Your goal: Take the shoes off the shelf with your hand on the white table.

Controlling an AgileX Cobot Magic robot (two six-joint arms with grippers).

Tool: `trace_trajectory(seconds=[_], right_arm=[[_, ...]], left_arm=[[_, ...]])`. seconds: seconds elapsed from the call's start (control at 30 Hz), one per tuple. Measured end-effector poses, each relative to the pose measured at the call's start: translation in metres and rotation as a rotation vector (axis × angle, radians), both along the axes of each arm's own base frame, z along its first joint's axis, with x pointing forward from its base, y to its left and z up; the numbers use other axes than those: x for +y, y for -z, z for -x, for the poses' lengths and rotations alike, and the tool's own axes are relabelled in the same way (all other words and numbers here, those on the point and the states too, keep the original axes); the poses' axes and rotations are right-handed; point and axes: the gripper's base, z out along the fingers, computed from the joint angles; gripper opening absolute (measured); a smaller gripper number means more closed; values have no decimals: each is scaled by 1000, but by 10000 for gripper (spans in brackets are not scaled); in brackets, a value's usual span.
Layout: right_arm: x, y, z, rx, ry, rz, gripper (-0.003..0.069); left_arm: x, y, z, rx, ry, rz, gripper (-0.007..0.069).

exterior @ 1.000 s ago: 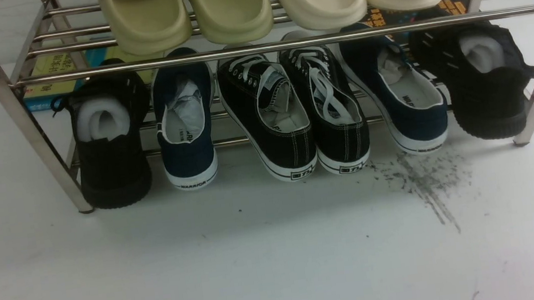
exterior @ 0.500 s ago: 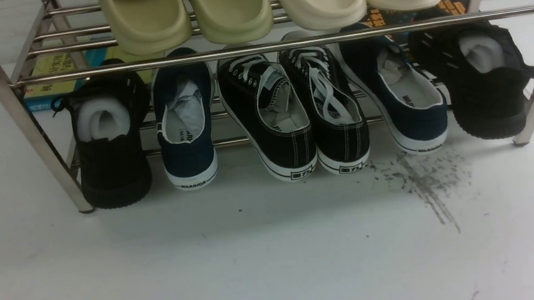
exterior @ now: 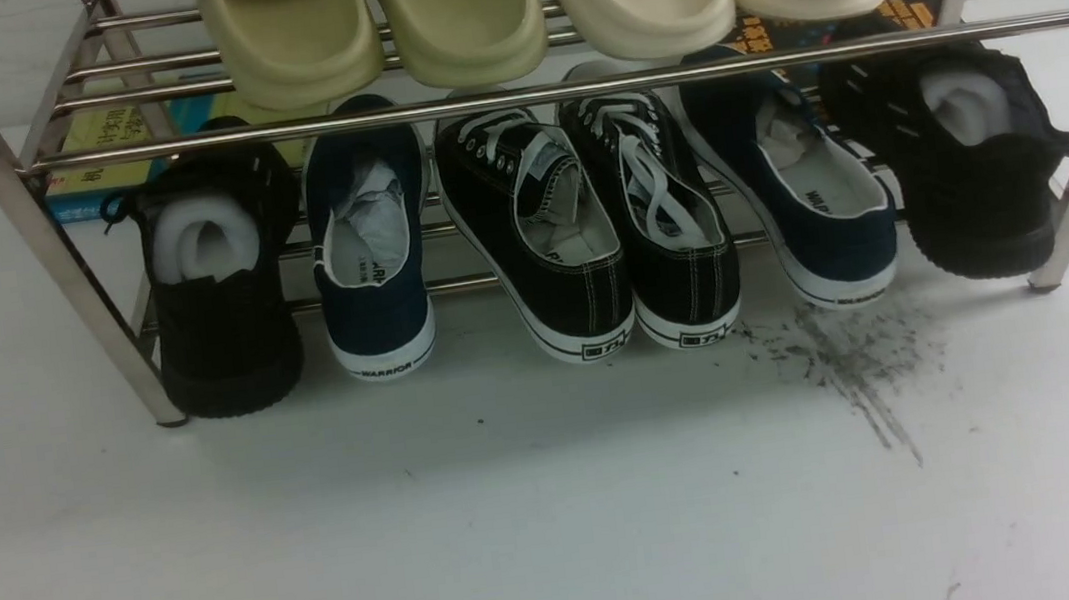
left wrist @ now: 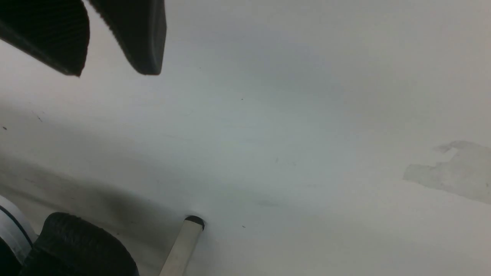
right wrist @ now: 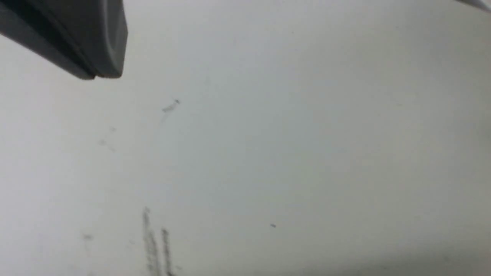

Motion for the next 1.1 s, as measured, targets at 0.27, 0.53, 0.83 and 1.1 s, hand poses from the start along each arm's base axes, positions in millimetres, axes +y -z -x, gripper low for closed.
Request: trace_trajectory(seconds=[0.27,0.53,0.83,1.1], right_arm=[[64,-18,-59,-144,-277,147,242],[109,-7,-92,-286,-319,283,373],[117,22,-120,-345,-326,364,378],[122,50,-140,-358,-335,415,374]], left_arm=[[0,0,0,0,0,0,242],[0,0,0,0,0,0,242],[0,0,0,0,0,0,242],[0,0,0,0,0,-1,242]])
